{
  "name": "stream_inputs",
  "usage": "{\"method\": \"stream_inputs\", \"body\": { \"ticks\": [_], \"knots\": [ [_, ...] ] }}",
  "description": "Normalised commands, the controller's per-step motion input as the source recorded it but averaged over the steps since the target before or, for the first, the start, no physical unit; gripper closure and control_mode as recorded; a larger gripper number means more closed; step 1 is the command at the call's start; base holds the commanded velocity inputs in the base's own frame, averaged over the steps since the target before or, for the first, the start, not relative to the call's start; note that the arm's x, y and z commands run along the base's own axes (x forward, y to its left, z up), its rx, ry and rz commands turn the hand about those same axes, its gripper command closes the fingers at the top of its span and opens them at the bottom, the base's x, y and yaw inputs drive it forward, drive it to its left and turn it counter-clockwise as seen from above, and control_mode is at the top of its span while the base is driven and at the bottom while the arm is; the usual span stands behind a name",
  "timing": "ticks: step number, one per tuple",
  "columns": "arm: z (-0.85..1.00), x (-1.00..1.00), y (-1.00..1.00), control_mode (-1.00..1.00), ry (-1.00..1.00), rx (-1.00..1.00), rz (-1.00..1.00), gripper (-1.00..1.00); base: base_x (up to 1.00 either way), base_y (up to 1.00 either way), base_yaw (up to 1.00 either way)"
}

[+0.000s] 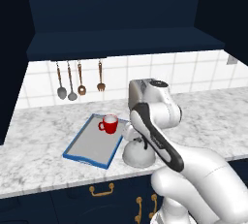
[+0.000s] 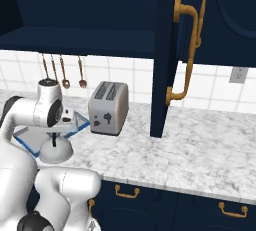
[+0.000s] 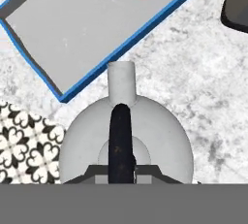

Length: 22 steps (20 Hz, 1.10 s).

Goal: Pick the kettle from the counter and place it on the tray. Then pick the mug from the cabinet and place it on the tray. Then close the cabinet doors.

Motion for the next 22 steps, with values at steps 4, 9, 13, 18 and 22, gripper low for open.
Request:
{"method": "stream_inputs", "body": {
  "ticks": [4, 9, 13, 18, 22],
  "knots": [
    [0.05, 0.09, 0.65, -1.0, 0.0, 0.0, 0.15, 1.0, 0.0, 0.0, 0.0],
    [0.14, 0.36, 0.55, -1.0, -0.03, 0.0, 0.11, 1.0, 0.0, 0.0, 0.0],
    [0.08, 0.41, 0.52, -1.0, -0.03, 0.0, 0.11, 1.0, 0.0, 0.0, 0.0],
    [0.0, 0.49, 0.43, -1.0, 0.0, 0.0, 0.1, 1.0, 0.0, 0.0, 0.0],
    [-0.02, 0.47, 0.41, -1.0, -0.05, 0.0, 0.09, 1.0, 0.0, 0.0, 0.0]
  ]
}}
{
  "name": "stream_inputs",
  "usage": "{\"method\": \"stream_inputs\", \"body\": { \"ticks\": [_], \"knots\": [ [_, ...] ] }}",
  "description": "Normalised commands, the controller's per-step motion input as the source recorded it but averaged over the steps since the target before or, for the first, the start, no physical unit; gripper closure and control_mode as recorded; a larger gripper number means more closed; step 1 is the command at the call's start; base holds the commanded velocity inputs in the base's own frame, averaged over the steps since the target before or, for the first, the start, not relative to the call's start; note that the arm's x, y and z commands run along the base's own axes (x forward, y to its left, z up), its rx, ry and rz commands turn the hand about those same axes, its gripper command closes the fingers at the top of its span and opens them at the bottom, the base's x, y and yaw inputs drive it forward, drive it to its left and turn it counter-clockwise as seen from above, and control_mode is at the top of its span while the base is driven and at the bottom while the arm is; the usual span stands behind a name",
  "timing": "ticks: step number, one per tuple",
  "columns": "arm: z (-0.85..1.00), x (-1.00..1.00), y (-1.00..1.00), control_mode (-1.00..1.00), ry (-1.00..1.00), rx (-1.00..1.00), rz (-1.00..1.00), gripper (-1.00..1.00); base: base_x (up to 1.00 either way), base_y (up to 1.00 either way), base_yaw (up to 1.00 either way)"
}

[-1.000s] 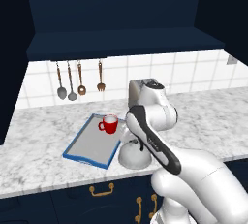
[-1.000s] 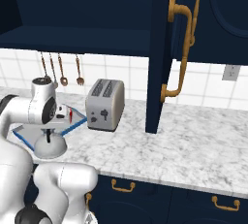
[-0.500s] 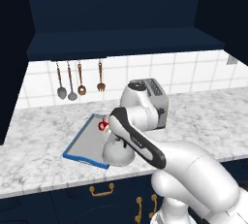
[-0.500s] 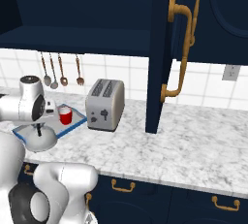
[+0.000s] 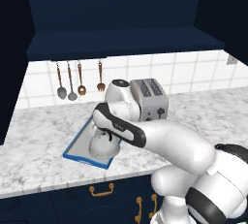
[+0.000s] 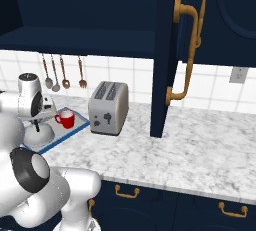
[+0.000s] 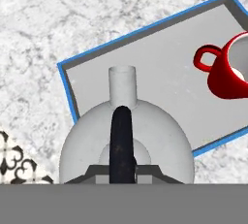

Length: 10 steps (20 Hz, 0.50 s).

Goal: Pick the kettle from the counter and place it on the tray. Then pick the mug from the cabinet and place it on the tray. Then close the cabinet doors.

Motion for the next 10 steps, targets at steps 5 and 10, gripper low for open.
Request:
{"method": "stream_inputs", "body": {
  "ticks": [5, 10],
  "knots": [
    [-0.09, 0.36, 0.34, -1.0, -0.14, 0.0, 0.09, 1.0, 0.0, 0.0, 0.0],
    [-0.21, 0.3, 0.13, -1.0, -0.11, 0.0, 0.04, 1.0, 0.0, 0.0, 0.0]
  ]
}}
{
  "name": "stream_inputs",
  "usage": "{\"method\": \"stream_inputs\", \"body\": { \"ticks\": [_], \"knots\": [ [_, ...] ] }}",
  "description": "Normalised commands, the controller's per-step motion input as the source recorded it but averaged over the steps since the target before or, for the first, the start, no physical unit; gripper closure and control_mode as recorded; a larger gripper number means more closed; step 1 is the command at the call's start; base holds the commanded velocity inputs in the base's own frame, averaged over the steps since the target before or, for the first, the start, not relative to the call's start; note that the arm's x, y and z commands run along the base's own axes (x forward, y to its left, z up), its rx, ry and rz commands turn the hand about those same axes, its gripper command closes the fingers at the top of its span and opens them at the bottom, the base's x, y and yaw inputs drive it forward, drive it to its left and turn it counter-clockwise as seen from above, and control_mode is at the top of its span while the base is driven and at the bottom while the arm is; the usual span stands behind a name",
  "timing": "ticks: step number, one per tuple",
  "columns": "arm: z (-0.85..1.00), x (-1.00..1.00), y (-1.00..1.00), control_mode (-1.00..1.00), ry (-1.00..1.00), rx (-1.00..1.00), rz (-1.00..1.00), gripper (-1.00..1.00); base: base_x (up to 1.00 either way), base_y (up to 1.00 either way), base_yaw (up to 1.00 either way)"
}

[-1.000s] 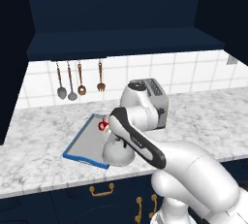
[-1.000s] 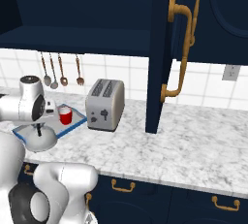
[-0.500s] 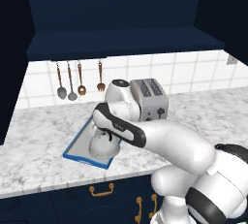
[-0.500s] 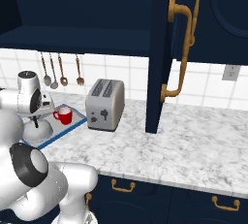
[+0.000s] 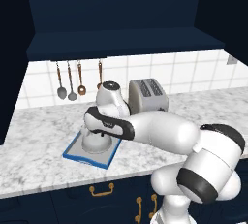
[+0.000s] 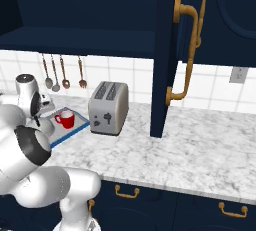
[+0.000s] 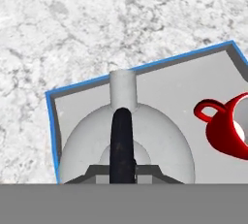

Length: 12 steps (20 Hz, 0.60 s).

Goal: Pick the kettle from the counter and place it on the tray. Then pick the mug from the cabinet and place it on the tray. Then close the cabinet doors.

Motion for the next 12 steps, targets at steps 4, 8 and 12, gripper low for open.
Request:
{"method": "stream_inputs", "body": {
  "ticks": [4, 8, 12],
  "knots": [
    [-0.25, 0.3, 0.02, -1.0, -0.02, 0.0, 0.0, 1.0, 0.0, 0.0, 0.0],
    [-0.24, 0.23, 0.04, -1.0, 0.0, 0.0, 0.0, 1.0, 0.0, 0.0, 0.0],
    [-0.23, 0.18, 0.03, -1.0, 0.0, 0.0, 0.01, 1.0, 0.0, 0.0, 0.0]
  ]
}}
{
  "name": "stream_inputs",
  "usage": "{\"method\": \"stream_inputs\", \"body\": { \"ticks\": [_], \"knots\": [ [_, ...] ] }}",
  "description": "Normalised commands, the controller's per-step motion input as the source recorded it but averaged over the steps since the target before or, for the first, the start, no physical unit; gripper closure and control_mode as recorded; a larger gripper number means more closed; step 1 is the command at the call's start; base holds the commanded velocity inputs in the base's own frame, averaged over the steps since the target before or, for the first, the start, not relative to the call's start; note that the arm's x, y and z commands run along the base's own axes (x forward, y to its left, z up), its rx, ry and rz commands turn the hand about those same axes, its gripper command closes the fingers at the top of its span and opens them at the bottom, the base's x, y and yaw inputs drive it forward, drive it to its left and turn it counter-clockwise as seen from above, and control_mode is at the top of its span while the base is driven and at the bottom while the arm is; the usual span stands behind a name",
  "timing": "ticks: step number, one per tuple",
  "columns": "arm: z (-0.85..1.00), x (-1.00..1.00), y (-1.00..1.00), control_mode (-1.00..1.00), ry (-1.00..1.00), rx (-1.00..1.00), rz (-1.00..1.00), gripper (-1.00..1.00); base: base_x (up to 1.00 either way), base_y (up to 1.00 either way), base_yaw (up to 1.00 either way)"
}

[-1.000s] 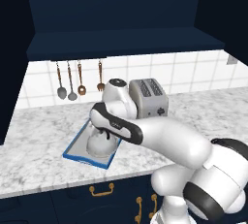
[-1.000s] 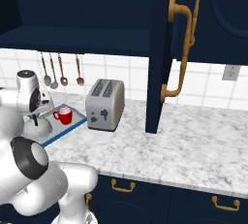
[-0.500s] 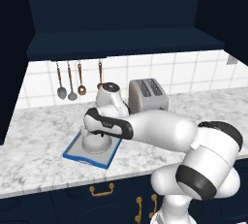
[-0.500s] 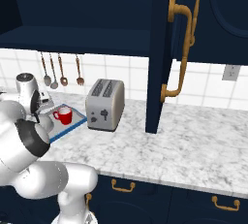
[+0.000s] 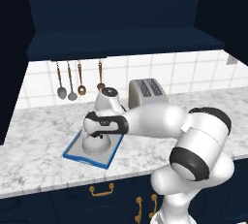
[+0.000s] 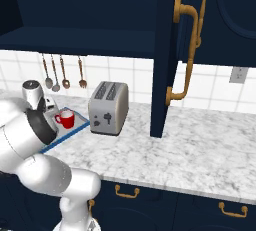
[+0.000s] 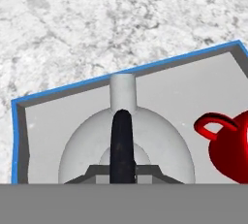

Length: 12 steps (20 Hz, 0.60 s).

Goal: Pick the kettle from the counter and place it on the tray. Then pick the mug from the cabinet and place it on the tray. Then close the cabinet doors.

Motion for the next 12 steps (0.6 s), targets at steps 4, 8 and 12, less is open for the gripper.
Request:
{"method": "stream_inputs", "body": {
  "ticks": [4, 8, 12],
  "knots": [
    [-0.25, 0.08, 0.01, -1.0, 0.0, 0.0, 0.03, 1.0, 0.0, 0.0, 0.0],
    [-0.29, 0.11, 0.0, -1.0, -0.01, 0.0, 0.05, 1.0, 0.0, 0.0, 0.0],
    [-0.37, 0.03, 0.0, -1.0, -0.01, 0.0, 0.05, -1.0, 0.0, 0.0, 0.0]
  ]
}}
